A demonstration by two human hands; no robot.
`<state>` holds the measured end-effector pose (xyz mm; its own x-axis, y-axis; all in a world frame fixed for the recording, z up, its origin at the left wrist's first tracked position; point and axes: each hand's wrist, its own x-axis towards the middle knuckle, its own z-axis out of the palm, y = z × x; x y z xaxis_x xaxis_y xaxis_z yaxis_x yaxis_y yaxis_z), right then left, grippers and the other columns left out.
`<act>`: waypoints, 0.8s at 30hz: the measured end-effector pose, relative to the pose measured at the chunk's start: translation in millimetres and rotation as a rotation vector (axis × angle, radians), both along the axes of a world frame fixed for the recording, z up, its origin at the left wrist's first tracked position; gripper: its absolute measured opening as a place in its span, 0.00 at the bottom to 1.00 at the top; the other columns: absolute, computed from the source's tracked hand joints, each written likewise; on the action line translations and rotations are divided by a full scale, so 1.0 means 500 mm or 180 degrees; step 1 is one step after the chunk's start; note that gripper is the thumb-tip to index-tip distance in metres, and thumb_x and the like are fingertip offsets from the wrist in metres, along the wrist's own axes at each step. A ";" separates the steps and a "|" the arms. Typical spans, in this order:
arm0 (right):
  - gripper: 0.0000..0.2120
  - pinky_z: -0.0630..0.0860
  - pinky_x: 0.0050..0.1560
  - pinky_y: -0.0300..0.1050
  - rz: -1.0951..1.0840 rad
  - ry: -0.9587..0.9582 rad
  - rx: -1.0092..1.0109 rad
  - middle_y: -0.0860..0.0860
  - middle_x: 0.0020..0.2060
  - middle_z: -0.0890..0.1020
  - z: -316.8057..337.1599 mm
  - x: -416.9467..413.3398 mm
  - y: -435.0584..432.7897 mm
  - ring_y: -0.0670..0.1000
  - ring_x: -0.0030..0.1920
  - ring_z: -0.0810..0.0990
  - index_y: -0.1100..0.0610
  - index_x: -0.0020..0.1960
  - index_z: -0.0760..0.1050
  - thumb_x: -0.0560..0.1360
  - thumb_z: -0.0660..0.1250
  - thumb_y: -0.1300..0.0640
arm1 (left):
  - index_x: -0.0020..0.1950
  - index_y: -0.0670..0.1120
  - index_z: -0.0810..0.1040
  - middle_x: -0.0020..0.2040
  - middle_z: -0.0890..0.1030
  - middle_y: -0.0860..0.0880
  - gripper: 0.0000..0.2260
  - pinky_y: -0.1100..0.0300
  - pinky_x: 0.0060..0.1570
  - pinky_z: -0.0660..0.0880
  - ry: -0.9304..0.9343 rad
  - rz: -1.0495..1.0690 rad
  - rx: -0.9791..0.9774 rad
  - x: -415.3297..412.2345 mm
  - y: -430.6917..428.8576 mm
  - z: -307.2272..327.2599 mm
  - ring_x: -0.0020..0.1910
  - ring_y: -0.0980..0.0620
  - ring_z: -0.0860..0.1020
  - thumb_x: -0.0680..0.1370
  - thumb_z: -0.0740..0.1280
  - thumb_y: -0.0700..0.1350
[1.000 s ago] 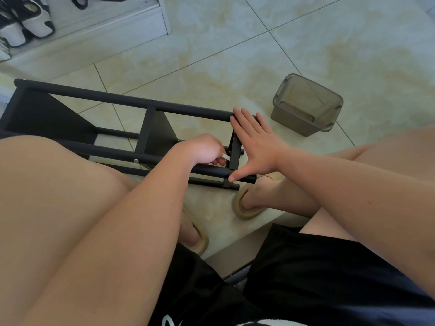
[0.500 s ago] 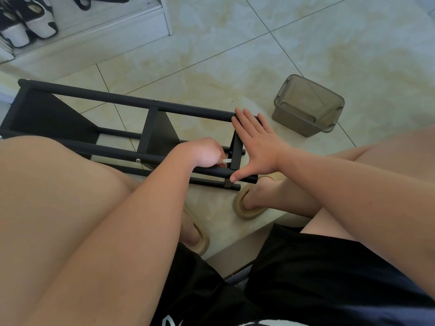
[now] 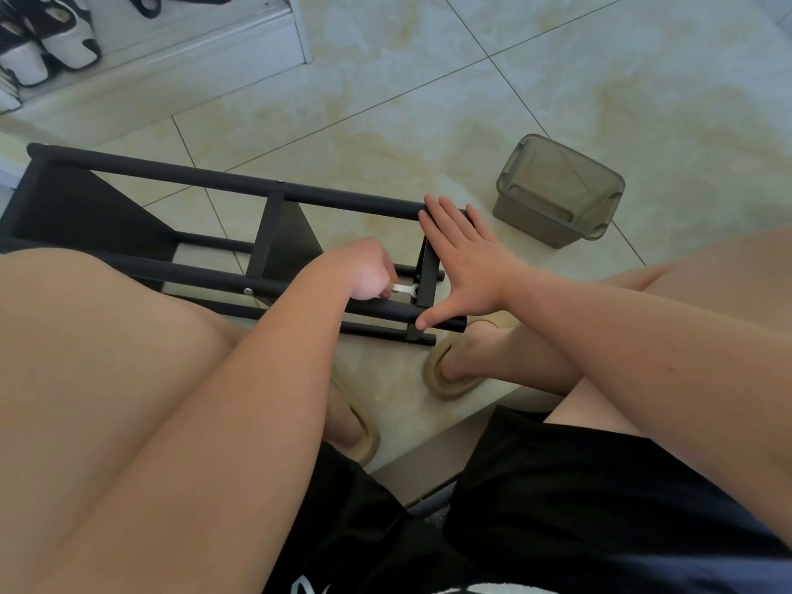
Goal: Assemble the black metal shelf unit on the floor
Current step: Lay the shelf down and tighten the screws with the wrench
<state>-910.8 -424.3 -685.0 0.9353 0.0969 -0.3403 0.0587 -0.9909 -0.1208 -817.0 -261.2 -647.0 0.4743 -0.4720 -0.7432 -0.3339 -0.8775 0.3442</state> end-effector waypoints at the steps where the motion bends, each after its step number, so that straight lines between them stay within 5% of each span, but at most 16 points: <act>1: 0.73 0.26 0.74 0.52 -0.0002 0.0005 -0.0004 0.56 0.80 0.34 0.000 0.000 0.000 0.52 0.78 0.28 0.60 0.81 0.35 0.56 0.52 0.12 | 0.48 0.42 0.83 0.44 0.78 0.44 0.06 0.59 0.44 0.69 0.0008 0.0062 -0.0048 0.002 0.001 0.004 0.43 0.45 0.74 0.77 0.66 0.38; 9: 0.73 0.27 0.75 0.52 0.0004 0.0005 -0.0011 0.57 0.80 0.34 -0.002 0.000 0.000 0.54 0.79 0.30 0.60 0.81 0.35 0.56 0.51 0.11 | 0.50 0.53 0.83 0.42 0.79 0.56 0.07 0.58 0.49 0.71 0.0179 0.0391 -0.0421 0.006 0.006 -0.010 0.49 0.50 0.78 0.78 0.68 0.42; 12: 0.73 0.27 0.75 0.52 0.0003 -0.0001 -0.0009 0.57 0.80 0.34 -0.001 0.000 -0.001 0.52 0.78 0.28 0.61 0.81 0.35 0.56 0.52 0.12 | 0.45 0.53 0.82 0.46 0.83 0.52 0.06 0.57 0.49 0.78 0.0376 0.0866 -0.0666 0.002 0.002 -0.025 0.49 0.50 0.80 0.79 0.67 0.44; 17: 0.73 0.29 0.76 0.53 0.0005 0.0011 -0.0029 0.57 0.80 0.34 0.003 0.000 0.000 0.55 0.80 0.31 0.61 0.81 0.35 0.57 0.53 0.12 | 0.55 0.45 0.80 0.47 0.85 0.50 0.06 0.58 0.48 0.81 0.0744 0.1841 -0.0975 -0.010 -0.018 -0.045 0.44 0.57 0.84 0.80 0.68 0.45; 24: 0.72 0.29 0.76 0.54 -0.0008 0.0052 -0.0002 0.57 0.80 0.33 0.006 -0.001 0.002 0.55 0.80 0.31 0.61 0.81 0.35 0.57 0.54 0.13 | 0.61 0.46 0.80 0.45 0.84 0.49 0.10 0.55 0.55 0.79 0.0491 0.2126 -0.0962 -0.025 -0.032 -0.037 0.43 0.56 0.83 0.80 0.68 0.44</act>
